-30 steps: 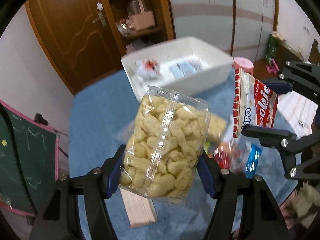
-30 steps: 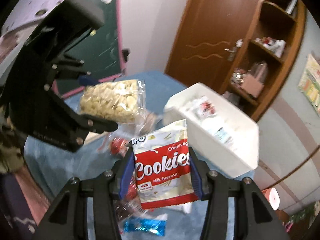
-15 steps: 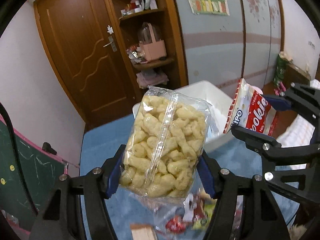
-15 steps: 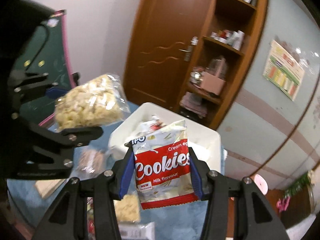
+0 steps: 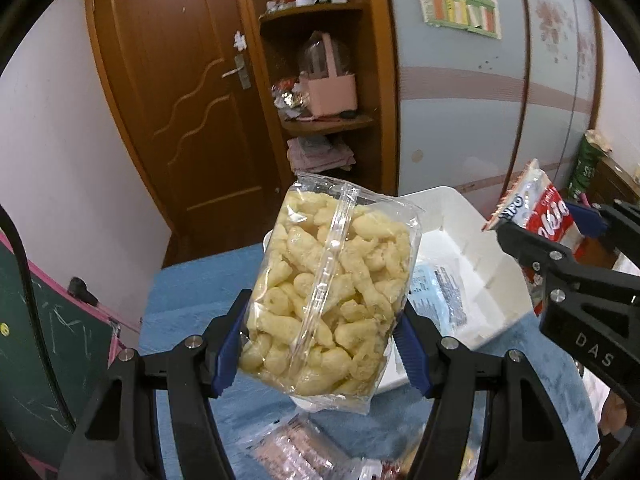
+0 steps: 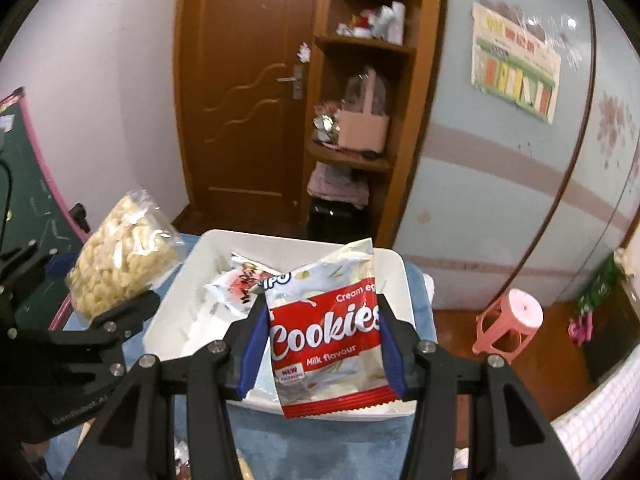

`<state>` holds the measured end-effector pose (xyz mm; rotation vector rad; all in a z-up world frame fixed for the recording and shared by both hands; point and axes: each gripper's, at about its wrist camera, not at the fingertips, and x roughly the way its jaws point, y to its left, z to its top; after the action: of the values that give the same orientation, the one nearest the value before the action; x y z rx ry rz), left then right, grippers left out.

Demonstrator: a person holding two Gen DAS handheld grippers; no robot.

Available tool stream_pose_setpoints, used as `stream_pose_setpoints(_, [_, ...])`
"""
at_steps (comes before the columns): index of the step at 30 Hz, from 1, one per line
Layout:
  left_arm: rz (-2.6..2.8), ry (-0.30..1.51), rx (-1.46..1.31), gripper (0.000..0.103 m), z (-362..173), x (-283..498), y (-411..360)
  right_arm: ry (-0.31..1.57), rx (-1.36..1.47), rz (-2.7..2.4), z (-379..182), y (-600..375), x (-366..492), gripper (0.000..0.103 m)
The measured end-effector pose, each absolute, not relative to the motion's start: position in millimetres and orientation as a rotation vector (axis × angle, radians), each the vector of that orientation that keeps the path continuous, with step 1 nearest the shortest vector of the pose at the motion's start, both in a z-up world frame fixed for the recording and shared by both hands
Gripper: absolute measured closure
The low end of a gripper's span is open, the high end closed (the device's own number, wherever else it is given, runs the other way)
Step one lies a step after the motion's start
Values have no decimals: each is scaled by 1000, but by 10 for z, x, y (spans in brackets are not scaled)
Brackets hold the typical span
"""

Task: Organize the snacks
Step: 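Lift both bags over the white bin and release them inside, then withdraw both tools from the bin toward the remaining snacks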

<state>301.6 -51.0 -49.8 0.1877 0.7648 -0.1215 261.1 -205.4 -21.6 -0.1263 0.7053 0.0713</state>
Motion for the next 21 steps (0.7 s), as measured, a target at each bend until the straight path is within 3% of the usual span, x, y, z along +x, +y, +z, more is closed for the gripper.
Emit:
stream_pose_setpoints(9, [-107,856,155,37,-901,3427,-578,797,-107,41,-618,-2126,2988,51])
stream_pose_setpoints(11, [-129,877,144,32,-965,3487,-590,813,-92,55,-687,-2144,3031,51])
stream_pose_setpoints(13, [-160,886,125,17,-1004,3534,-578,827,-64,71,-742,-2158,3055,47])
stream_pose_setpoints(14, [-163,880,119,15,-1014,3535,-571,836,-50,66,-768,-2172,3069,40])
stream_pose_setpoints(17, [-151,880,116,13,-1026,3528,-542,845,-29,50,-790,-2200,3092,30])
stream_pose_setpoints(21, [-157,908,85,13,-1034,3494,-499,845,-35,38,-773,-2182,3063,27])
